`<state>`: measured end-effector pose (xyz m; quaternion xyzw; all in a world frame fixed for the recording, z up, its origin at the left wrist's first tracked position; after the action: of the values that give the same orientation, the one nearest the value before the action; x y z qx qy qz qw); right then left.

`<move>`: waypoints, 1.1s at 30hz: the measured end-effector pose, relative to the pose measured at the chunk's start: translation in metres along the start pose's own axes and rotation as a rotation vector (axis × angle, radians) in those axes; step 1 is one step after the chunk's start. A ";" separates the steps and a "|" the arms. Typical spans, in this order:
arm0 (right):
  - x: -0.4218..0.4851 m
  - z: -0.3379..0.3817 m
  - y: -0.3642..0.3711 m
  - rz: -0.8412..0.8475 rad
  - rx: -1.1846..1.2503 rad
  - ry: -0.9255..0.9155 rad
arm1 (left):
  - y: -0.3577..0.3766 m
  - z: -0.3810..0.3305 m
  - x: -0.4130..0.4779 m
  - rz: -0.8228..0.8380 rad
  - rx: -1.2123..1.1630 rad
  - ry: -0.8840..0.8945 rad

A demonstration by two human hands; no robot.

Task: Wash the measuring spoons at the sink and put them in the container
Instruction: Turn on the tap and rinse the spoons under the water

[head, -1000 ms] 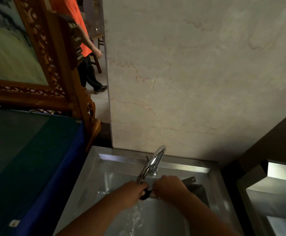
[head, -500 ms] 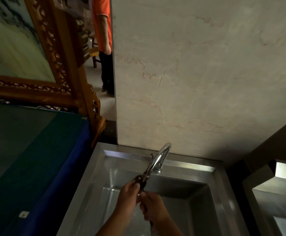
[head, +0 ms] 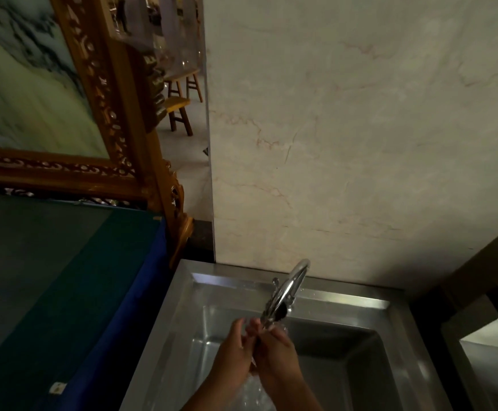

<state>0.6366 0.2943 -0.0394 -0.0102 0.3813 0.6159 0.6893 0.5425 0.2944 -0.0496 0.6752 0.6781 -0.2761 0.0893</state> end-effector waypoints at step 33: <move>0.014 0.026 -0.038 -0.174 -0.228 -0.137 | -0.020 -0.002 0.016 0.400 0.160 0.112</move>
<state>0.6822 0.3093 -0.0454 -0.0793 0.2586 0.5925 0.7588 0.5227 0.3108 -0.0511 0.8154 0.5107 -0.2680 0.0508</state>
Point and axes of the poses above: each hand's wrist, its own x-axis towards the middle knuckle, its own y-axis out of the palm, z = x × y, the point moved 4 cm from there along x, towards the middle knuckle, and after that the axes turned 3 degrees about -y, right-handed, at the moved point
